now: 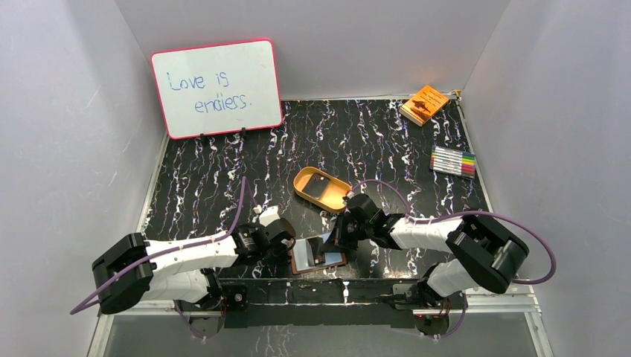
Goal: Put the credit cards into the card holder
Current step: Insert the credit card into the card holder.
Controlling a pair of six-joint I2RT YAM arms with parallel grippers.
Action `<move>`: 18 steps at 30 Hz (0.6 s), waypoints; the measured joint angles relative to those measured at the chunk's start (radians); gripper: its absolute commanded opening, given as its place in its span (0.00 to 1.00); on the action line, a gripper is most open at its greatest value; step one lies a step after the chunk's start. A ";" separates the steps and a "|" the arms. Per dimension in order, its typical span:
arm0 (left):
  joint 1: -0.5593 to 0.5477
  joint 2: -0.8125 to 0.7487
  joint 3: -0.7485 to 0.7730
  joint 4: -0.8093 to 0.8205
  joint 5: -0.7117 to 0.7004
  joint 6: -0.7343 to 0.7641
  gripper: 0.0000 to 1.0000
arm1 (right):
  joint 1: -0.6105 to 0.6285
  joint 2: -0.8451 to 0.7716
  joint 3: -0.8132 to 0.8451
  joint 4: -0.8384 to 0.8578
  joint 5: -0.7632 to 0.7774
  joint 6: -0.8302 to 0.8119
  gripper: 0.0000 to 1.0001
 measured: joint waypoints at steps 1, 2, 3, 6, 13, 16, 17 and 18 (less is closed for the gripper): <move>0.000 0.000 0.000 0.001 0.002 0.001 0.02 | 0.003 0.003 0.002 0.001 0.003 0.003 0.00; 0.000 0.000 0.000 0.002 0.003 0.003 0.01 | 0.006 0.007 0.003 0.001 0.005 0.003 0.00; 0.000 0.000 0.000 0.002 0.004 0.005 0.02 | 0.009 0.009 0.005 0.001 0.008 0.005 0.00; 0.000 0.001 0.000 0.003 0.005 0.008 0.02 | 0.020 0.021 0.014 0.002 0.011 0.005 0.00; 0.000 0.002 0.000 0.004 0.005 0.008 0.02 | 0.041 0.046 0.042 0.003 0.014 -0.002 0.00; 0.000 0.005 0.000 0.008 0.005 0.010 0.02 | 0.047 0.056 0.054 0.002 0.013 -0.011 0.00; 0.000 0.009 0.002 0.013 0.006 0.011 0.02 | 0.049 0.060 0.058 0.002 0.010 -0.016 0.00; 0.000 0.014 0.004 0.018 0.006 0.011 0.02 | 0.050 0.064 0.061 0.002 0.008 -0.018 0.00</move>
